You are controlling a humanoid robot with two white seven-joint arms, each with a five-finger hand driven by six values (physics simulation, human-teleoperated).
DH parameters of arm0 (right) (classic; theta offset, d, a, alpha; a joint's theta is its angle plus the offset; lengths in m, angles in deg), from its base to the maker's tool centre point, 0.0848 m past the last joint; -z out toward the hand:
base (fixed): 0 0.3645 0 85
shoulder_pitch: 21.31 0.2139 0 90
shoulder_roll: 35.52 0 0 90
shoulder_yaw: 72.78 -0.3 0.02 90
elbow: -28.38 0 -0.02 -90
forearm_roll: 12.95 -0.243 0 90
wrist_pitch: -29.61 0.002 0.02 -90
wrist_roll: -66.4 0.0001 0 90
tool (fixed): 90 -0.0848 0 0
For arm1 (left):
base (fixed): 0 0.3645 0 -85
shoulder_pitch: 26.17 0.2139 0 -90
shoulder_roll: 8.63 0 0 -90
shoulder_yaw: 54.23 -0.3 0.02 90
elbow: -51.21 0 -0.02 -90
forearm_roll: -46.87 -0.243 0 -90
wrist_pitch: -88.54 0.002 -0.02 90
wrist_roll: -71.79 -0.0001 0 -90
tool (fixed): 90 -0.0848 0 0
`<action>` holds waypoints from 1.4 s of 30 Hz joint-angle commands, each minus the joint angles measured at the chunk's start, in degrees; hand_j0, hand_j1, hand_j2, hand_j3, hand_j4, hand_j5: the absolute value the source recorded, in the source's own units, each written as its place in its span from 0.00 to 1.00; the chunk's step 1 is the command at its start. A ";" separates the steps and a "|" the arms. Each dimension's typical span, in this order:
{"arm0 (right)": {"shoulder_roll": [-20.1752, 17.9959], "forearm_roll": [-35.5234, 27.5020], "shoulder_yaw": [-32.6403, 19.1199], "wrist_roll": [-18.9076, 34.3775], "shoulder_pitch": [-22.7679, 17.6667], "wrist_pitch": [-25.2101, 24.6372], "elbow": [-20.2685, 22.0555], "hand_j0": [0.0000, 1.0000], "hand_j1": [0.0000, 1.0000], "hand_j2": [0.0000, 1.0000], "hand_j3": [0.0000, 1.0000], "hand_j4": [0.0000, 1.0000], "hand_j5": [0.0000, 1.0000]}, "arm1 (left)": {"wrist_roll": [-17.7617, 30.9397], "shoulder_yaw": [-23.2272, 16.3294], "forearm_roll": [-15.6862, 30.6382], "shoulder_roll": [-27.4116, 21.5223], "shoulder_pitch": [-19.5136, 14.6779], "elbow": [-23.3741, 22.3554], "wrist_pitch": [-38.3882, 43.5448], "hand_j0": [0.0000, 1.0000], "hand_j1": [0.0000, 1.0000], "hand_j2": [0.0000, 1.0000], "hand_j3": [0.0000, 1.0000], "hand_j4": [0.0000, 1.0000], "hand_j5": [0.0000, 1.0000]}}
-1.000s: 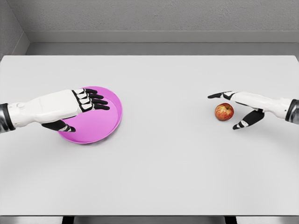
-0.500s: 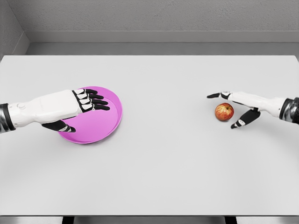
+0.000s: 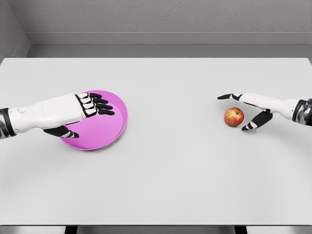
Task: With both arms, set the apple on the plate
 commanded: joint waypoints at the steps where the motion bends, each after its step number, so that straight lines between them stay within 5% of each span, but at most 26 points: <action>1: -0.06 -0.56 -0.15 -0.02 0.00 -0.13 0.21 0.88 0.88 0.88 0.88 0.88 0.88 | -0.03 0.03 0.39 -0.06 0.00 0.00 0.06 1.00 1.00 1.00 1.00 1.00 1.00; 6: -0.06 -0.56 0.29 -0.02 -0.18 -0.13 0.39 0.86 0.86 0.86 0.86 0.86 0.86 | -0.03 0.03 0.39 -0.06 0.00 0.00 0.06 1.00 1.00 1.00 1.00 1.00 1.00; 11: -0.15 -0.48 0.29 -0.02 -0.18 -0.13 0.38 0.70 0.70 0.70 0.70 0.70 0.70 | -0.03 0.03 0.39 -0.06 0.09 0.00 0.06 1.00 1.00 1.00 1.00 1.00 1.00; 21: -0.24 -0.48 0.90 -0.02 -0.18 -0.13 0.47 0.55 0.55 0.55 0.55 0.55 0.55 | -0.03 0.03 0.39 -0.06 0.09 0.00 0.06 1.00 1.00 1.00 1.00 1.00 1.00; 37: -0.24 -1.88 0.46 -0.02 0.00 -0.13 0.82 0.49 0.49 0.49 0.49 0.49 0.49 | -0.03 0.03 0.39 -0.06 0.00 0.00 0.06 1.00 1.00 1.00 1.00 1.00 1.00; 40: -1.12 -6.54 0.46 -0.02 0.00 -0.13 1.00 0.49 0.49 0.49 0.49 0.49 0.49 | -0.03 0.03 0.39 -0.06 0.09 0.00 0.06 1.00 1.00 1.00 1.00 1.00 1.00; 42: -1.12 -8.65 2.83 -0.02 -0.26 -0.13 5.39 0.50 0.50 0.50 0.50 0.50 0.50 | -0.03 0.03 0.39 -0.06 0.09 0.00 0.06 1.00 1.00 1.00 1.00 1.00 1.00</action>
